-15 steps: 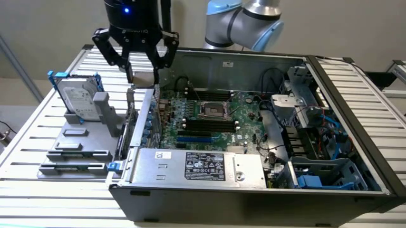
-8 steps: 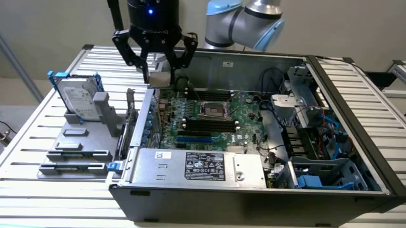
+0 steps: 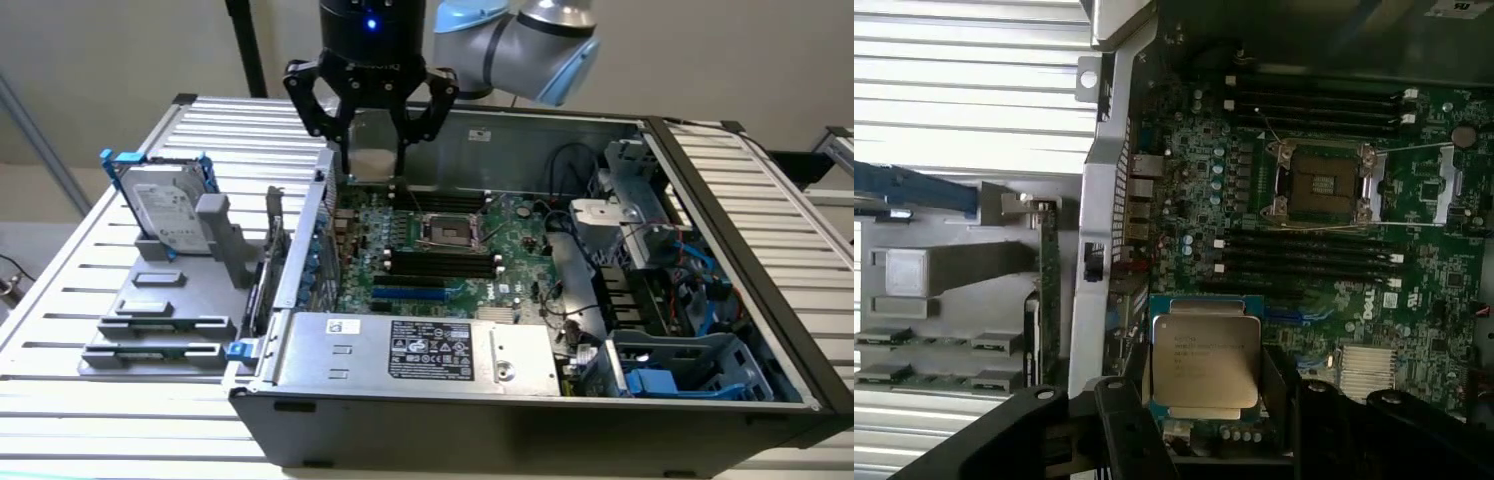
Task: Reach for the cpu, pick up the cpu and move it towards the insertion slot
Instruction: 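Pick up the cpu and move it towards the insertion slot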
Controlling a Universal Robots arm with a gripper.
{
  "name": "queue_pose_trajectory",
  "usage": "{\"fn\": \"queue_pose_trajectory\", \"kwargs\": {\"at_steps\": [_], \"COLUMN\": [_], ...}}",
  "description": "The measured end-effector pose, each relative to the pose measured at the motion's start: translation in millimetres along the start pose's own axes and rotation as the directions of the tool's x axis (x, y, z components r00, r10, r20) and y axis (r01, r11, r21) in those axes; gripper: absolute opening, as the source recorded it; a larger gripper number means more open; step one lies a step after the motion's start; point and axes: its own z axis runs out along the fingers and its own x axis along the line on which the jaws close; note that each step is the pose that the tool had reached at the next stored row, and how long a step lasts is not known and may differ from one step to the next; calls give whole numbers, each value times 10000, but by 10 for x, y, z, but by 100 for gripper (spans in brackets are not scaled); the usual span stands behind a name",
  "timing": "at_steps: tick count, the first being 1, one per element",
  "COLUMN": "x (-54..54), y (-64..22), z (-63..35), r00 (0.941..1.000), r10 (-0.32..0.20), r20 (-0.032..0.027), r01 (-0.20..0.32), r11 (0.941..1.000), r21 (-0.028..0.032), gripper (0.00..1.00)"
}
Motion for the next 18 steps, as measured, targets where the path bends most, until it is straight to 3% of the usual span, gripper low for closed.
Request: {"fn": "queue_pose_trajectory", "kwargs": {"at_steps": [18], "x": [-417], "y": [509], "z": [83], "r00": [10000], "r10": [1], "r20": [0], "r01": [-1], "r11": [10000], "r21": [1], "gripper": [54]}}
